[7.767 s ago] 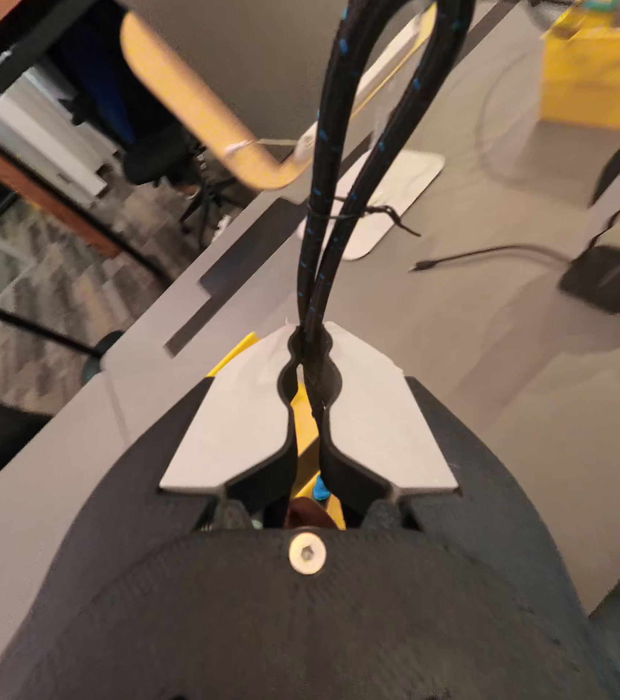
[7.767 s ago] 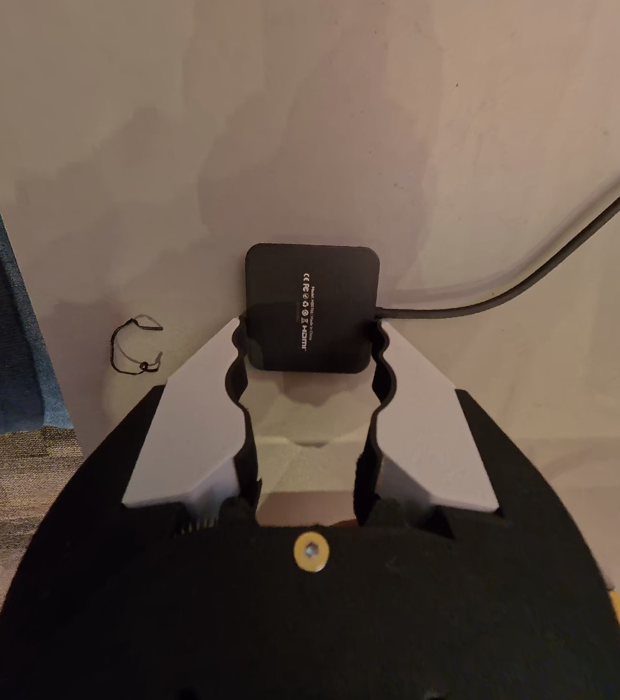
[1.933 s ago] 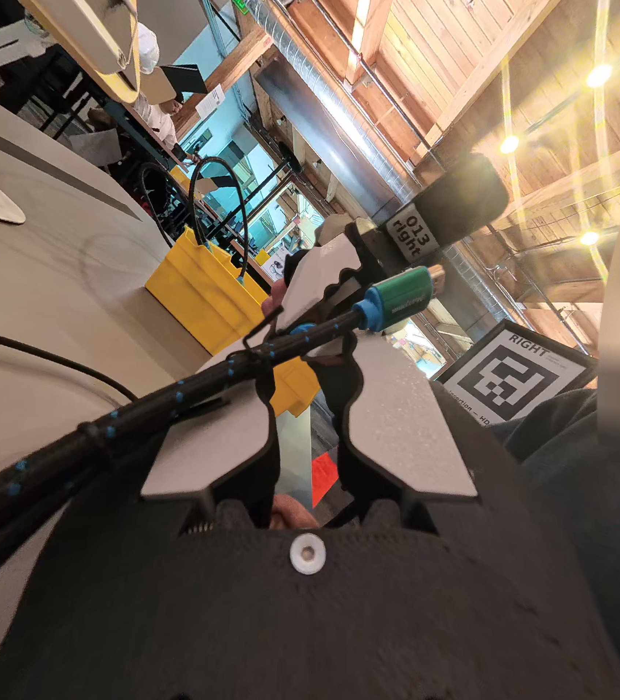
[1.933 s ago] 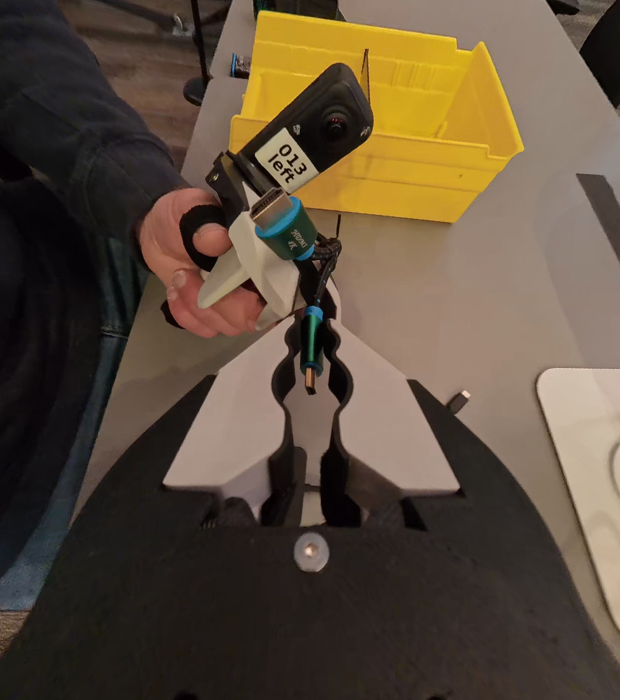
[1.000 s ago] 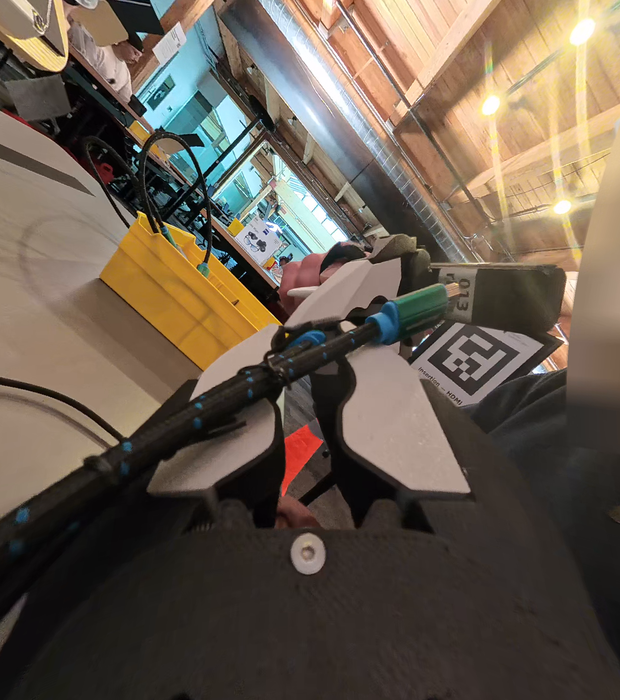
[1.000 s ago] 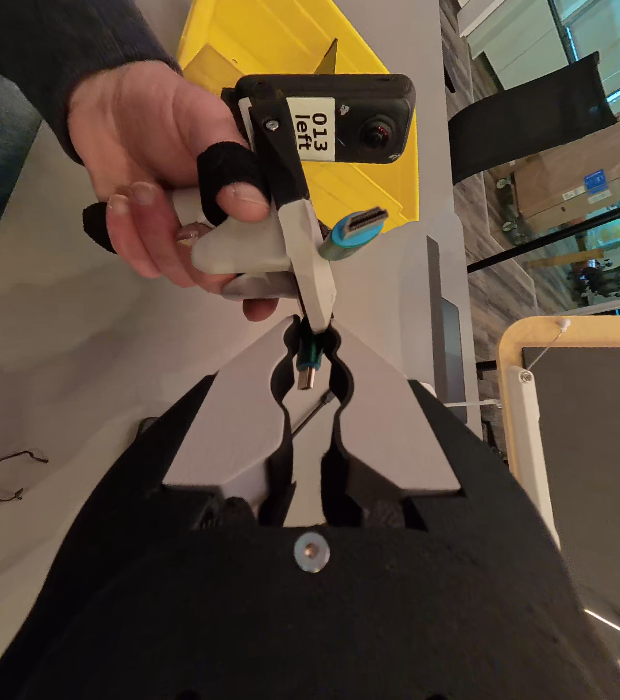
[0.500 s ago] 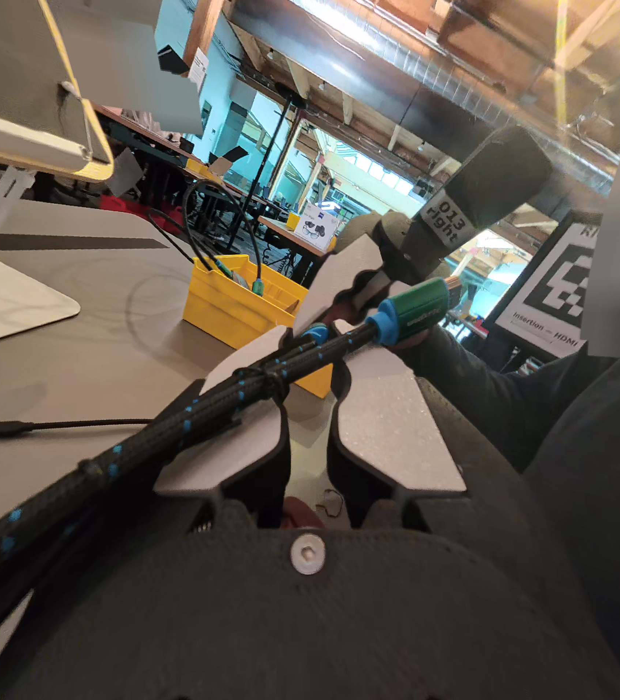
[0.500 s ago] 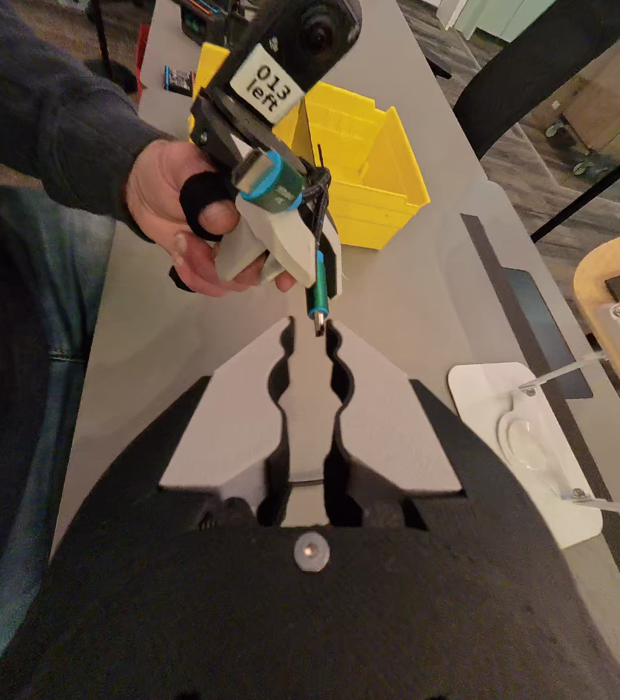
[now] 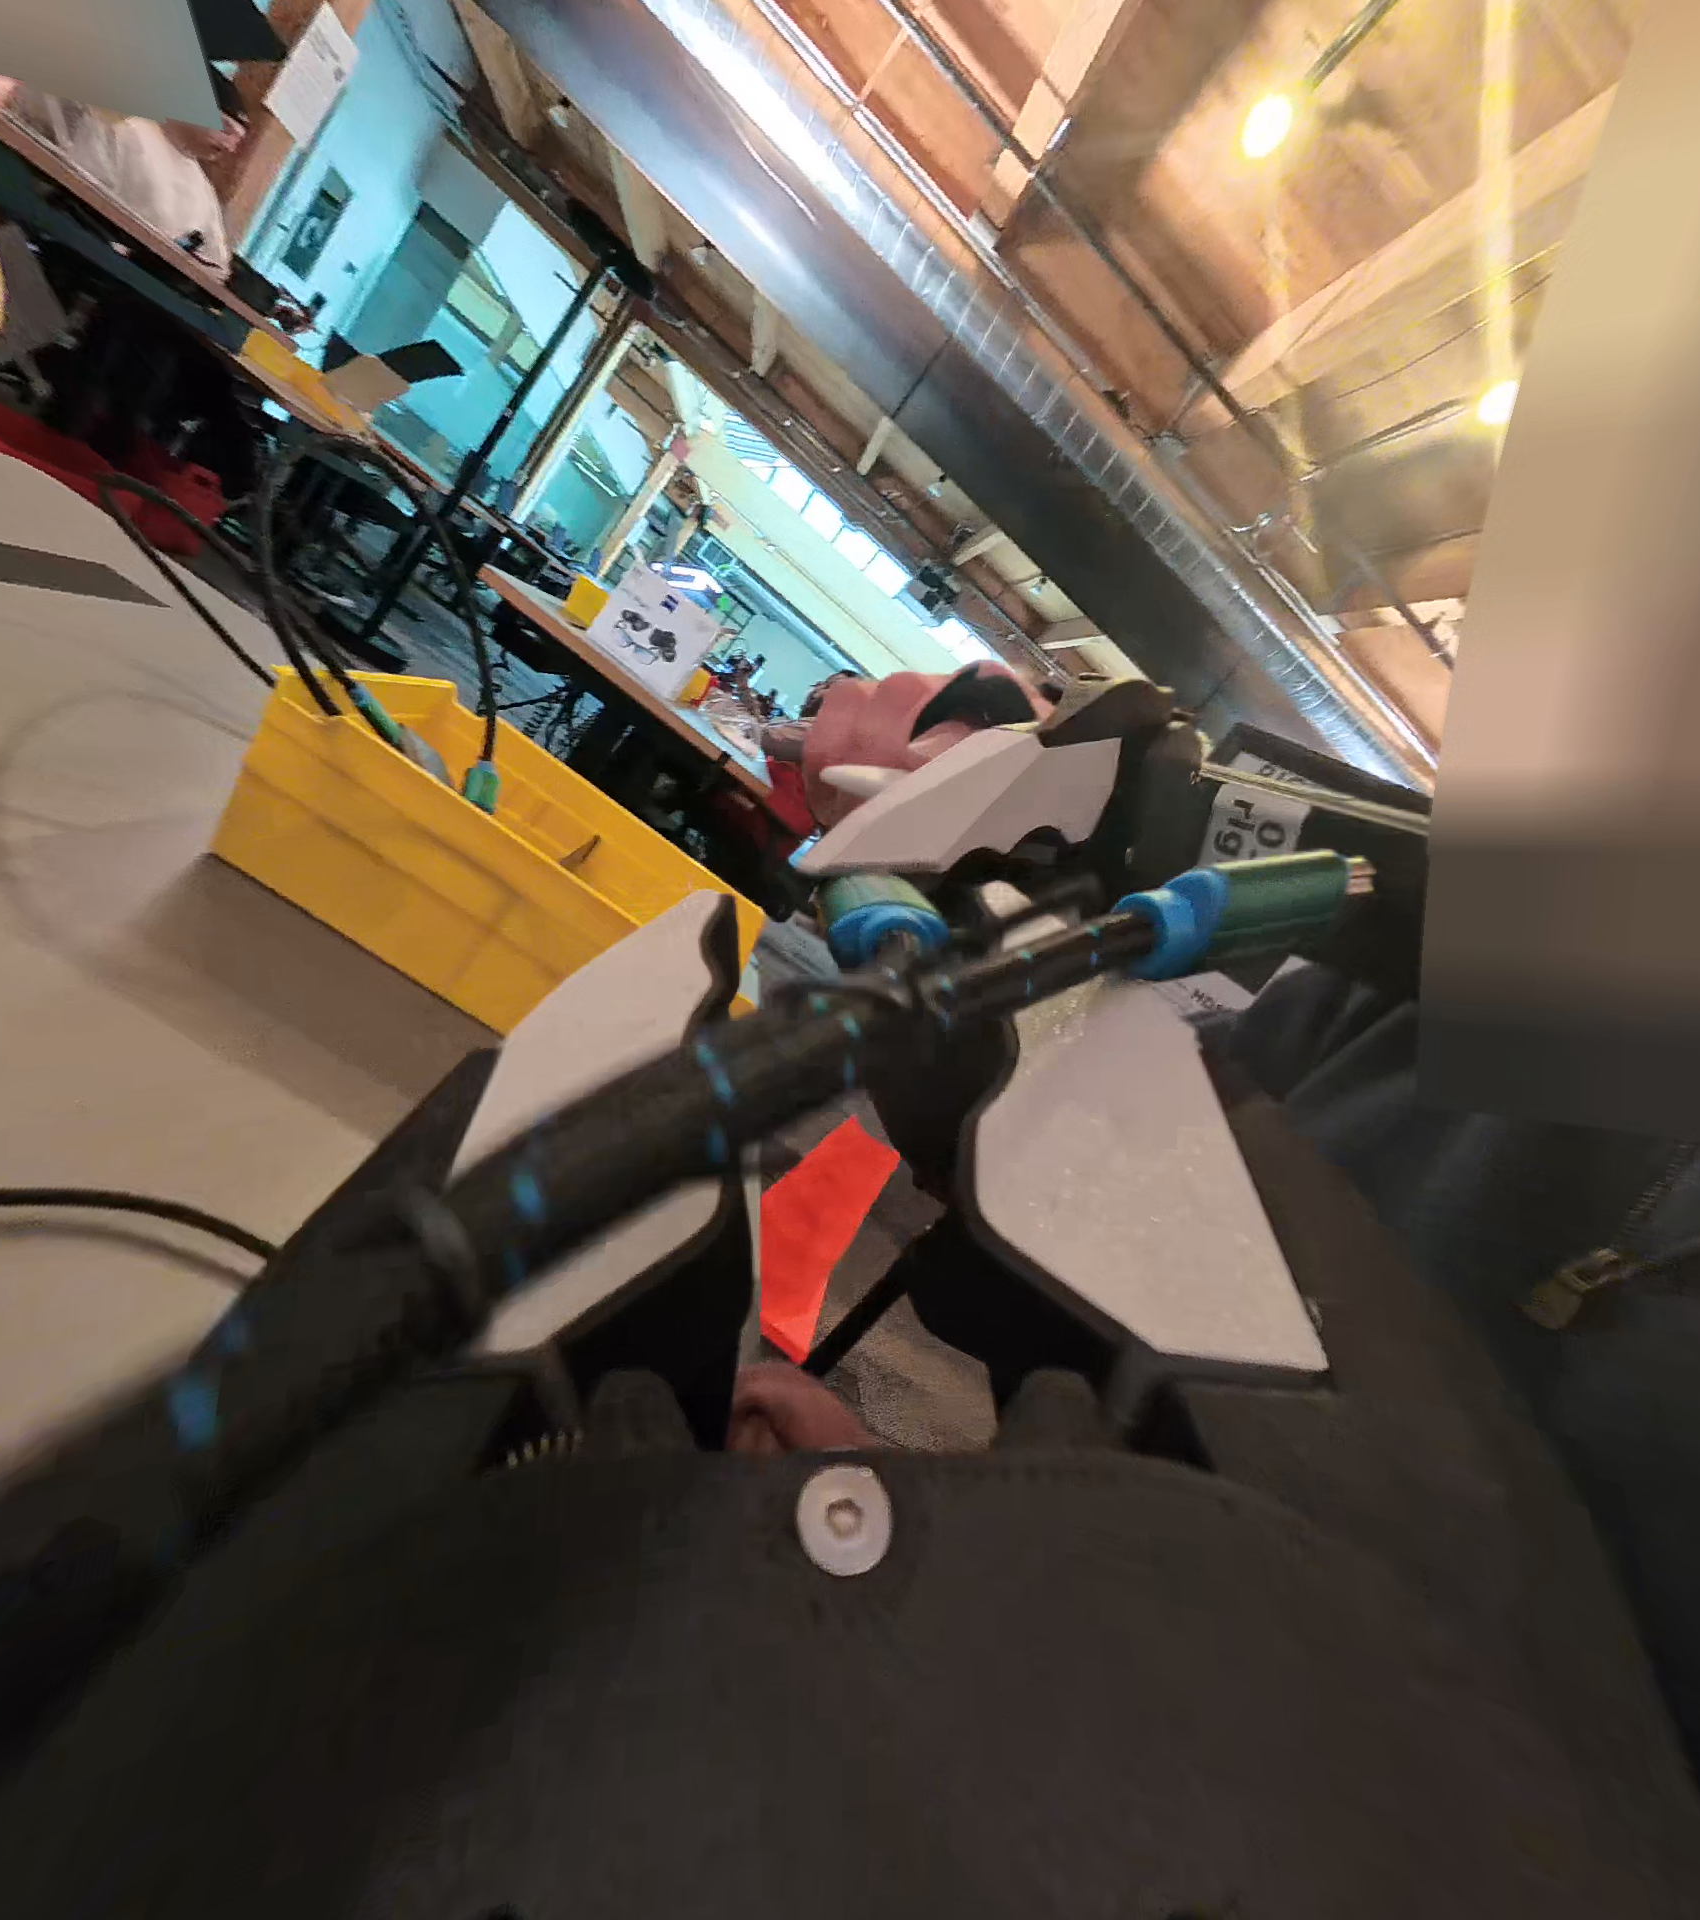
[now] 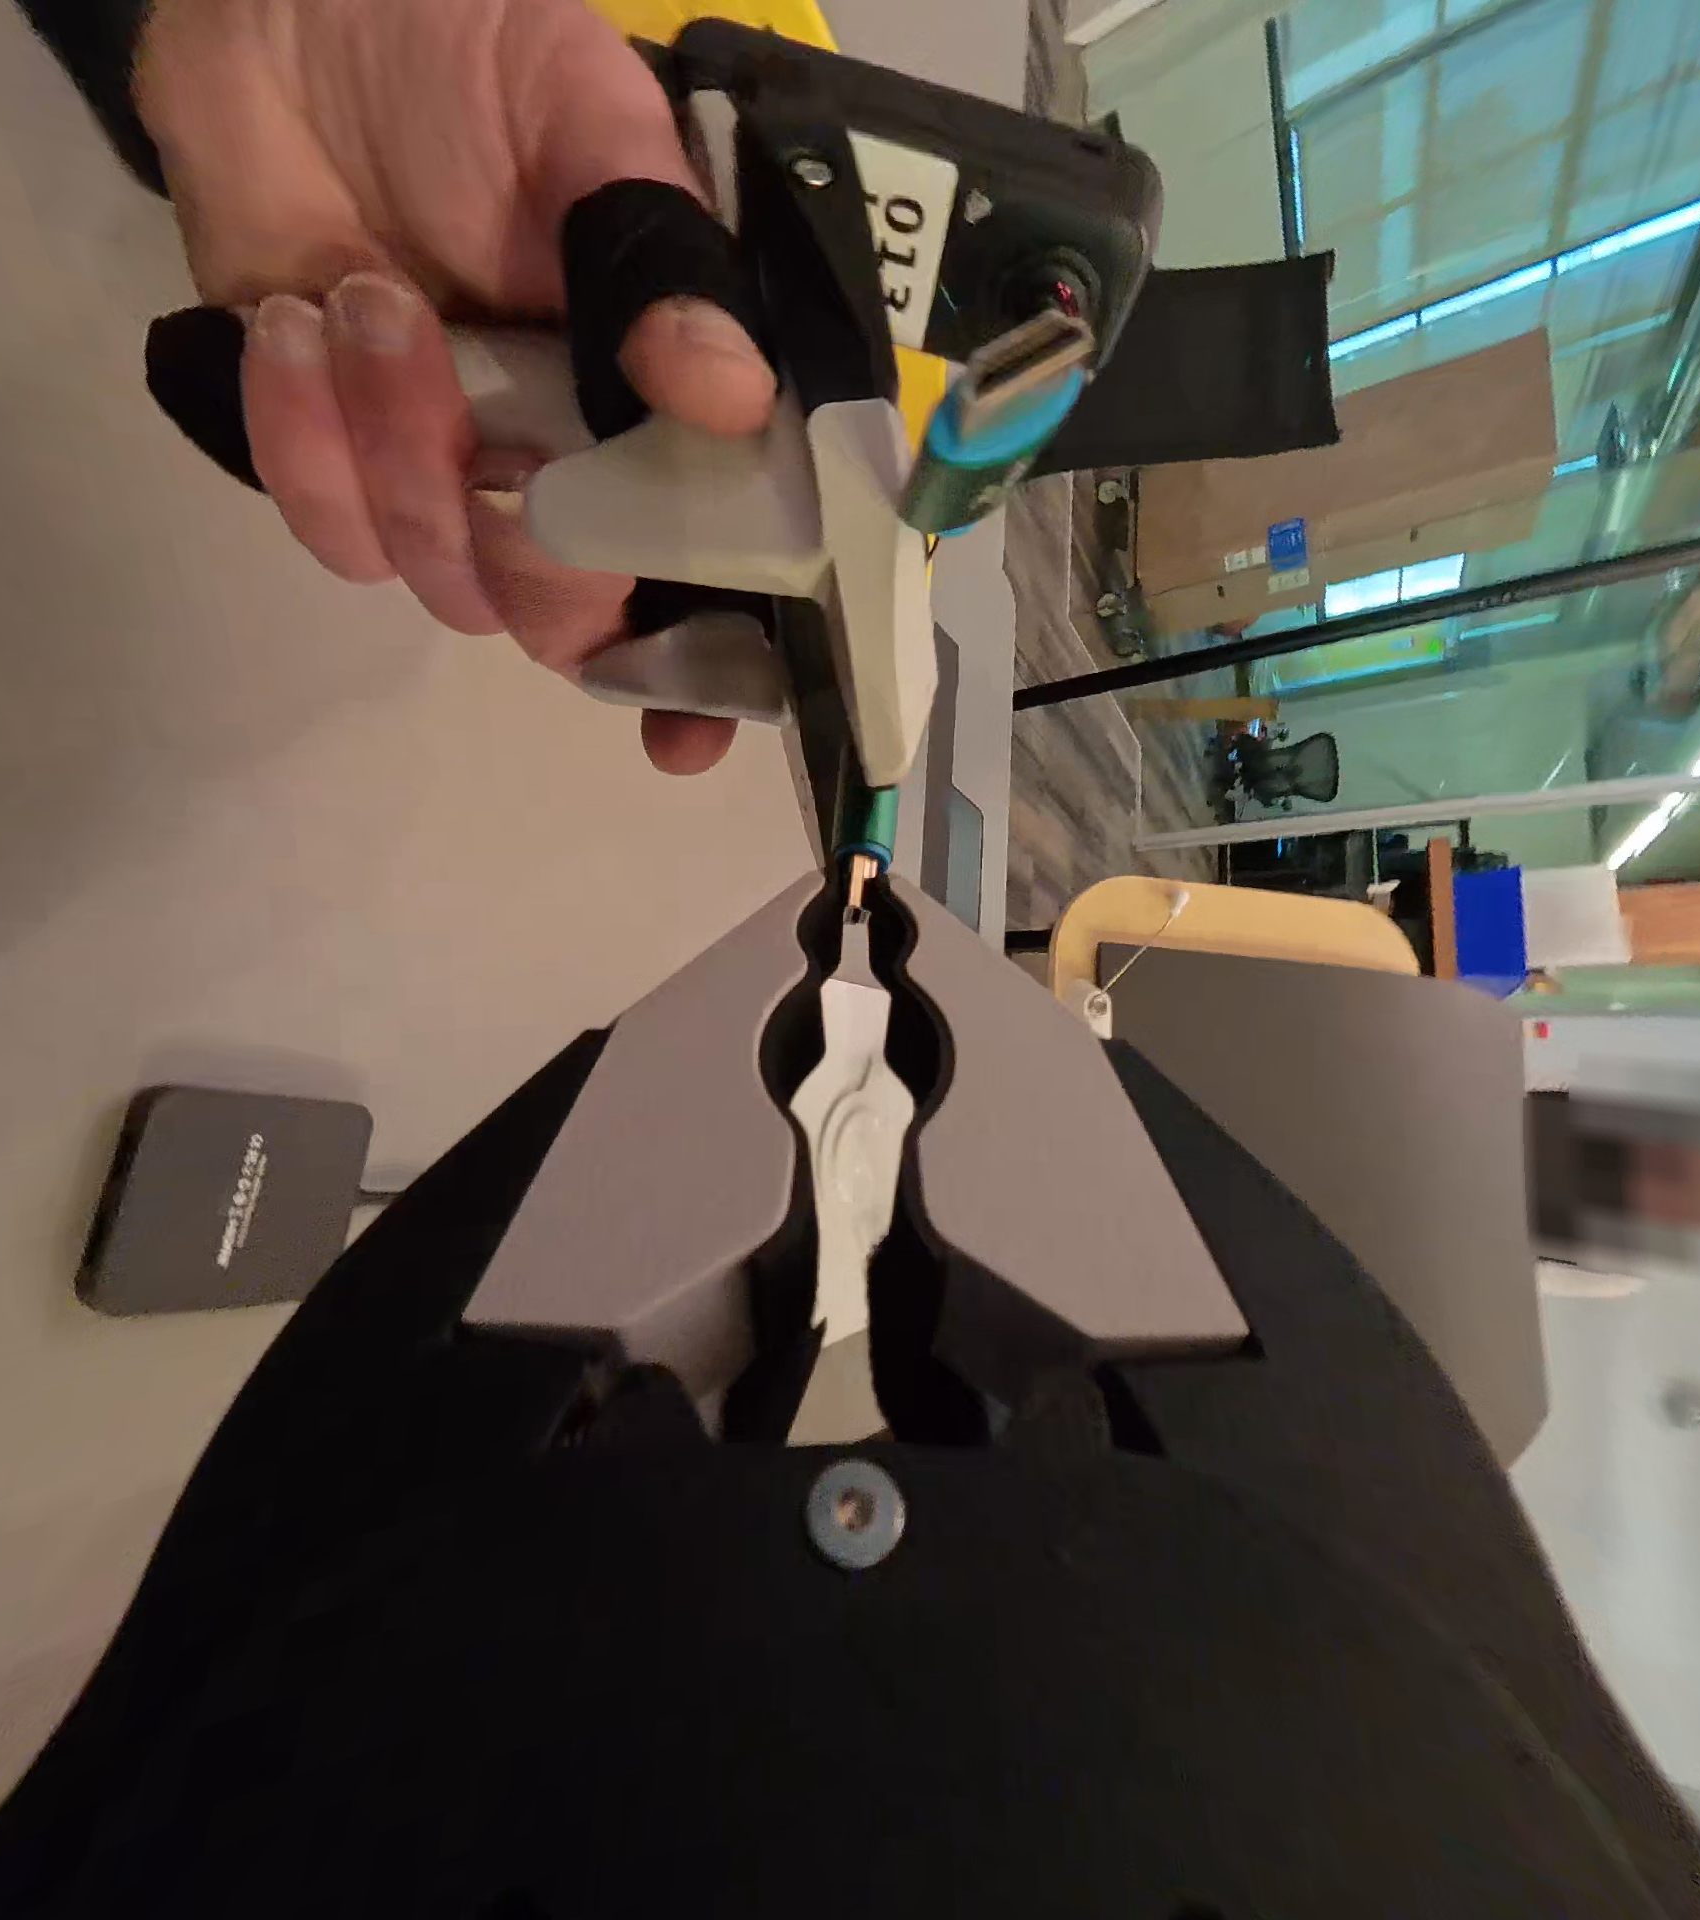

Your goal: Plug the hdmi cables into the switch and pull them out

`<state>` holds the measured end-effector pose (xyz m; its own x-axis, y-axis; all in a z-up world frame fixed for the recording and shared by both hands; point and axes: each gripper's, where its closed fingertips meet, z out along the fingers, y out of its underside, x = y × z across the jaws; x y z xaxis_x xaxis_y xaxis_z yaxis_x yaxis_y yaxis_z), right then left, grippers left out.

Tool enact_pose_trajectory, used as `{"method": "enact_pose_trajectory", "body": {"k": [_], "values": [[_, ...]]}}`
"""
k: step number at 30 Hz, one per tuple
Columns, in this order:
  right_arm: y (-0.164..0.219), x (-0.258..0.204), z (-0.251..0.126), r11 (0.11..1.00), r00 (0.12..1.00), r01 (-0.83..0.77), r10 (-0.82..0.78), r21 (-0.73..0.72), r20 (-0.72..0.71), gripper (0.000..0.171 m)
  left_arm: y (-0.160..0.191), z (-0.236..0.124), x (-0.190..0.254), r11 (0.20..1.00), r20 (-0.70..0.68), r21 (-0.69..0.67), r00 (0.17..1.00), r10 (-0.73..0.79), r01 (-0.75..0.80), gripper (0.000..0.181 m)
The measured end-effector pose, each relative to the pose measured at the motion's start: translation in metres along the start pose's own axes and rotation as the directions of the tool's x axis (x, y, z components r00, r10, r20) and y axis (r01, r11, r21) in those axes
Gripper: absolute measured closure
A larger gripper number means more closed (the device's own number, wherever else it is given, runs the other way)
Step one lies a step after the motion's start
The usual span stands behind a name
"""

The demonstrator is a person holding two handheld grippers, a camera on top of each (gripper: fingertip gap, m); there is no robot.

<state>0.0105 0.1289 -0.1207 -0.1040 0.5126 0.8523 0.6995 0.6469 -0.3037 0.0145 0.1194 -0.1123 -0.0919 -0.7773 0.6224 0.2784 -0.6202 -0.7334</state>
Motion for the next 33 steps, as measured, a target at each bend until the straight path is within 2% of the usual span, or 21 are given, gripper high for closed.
{"method": "enact_pose_trajectory", "body": {"k": [4, 6, 8, 20, 23, 27, 29, 33], "values": [[-0.0042, 0.0012, -0.0047, 0.995, 0.995, 0.097, -0.097, -0.013, 0.009, 0.169, 0.0003, 0.0066, 0.0072, 0.998, 0.001, -0.016, 0.998, 0.06, -0.059, 0.138], [-0.0019, 0.0043, -0.006, 0.993, 0.993, 0.114, -0.115, -0.032, -0.006, 0.169, 0.0, 0.0076, 0.0092, 0.994, 0.018, -0.027, 0.994, 0.107, -0.107, 0.156], [0.0002, 0.0048, -0.0064, 0.991, 0.992, 0.124, -0.125, -0.039, -0.015, 0.169, -0.0005, 0.0086, 0.0087, 0.992, 0.041, -0.034, 0.991, 0.127, -0.125, 0.16], [0.0036, 0.0003, -0.004, 0.988, 0.988, 0.152, -0.152, -0.024, 0.005, 0.169, 0.004, 0.0087, 0.0031, 0.984, 0.084, -0.062, 0.982, 0.172, -0.167, 0.16], [0.0025, 0.0012, -0.0045, 0.985, 0.986, 0.168, -0.168, -0.029, -0.005, 0.169, 0.0027, 0.0086, 0.0052, 0.989, 0.069, -0.051, 0.987, 0.144, -0.141, 0.16], [0.0009, 0.0044, -0.0076, 0.979, 0.98, 0.199, -0.199, -0.042, -0.011, 0.169, 0.0022, 0.0096, 0.0043, 0.995, 0.063, -0.038, 0.993, 0.098, -0.096, 0.151], [0.0023, 0.005, -0.0075, 0.976, 0.977, 0.213, -0.214, -0.051, -0.012, 0.169, 0.0019, 0.0112, 0.0064, 0.993, 0.071, -0.023, 0.991, 0.115, -0.113, 0.159], [0.0039, 0.0041, -0.0067, 0.975, 0.976, 0.216, -0.216, -0.05, -0.009, 0.169, 0.0024, 0.0112, 0.0045, 0.992, 0.084, -0.006, 0.989, 0.125, -0.124, 0.161]]}}
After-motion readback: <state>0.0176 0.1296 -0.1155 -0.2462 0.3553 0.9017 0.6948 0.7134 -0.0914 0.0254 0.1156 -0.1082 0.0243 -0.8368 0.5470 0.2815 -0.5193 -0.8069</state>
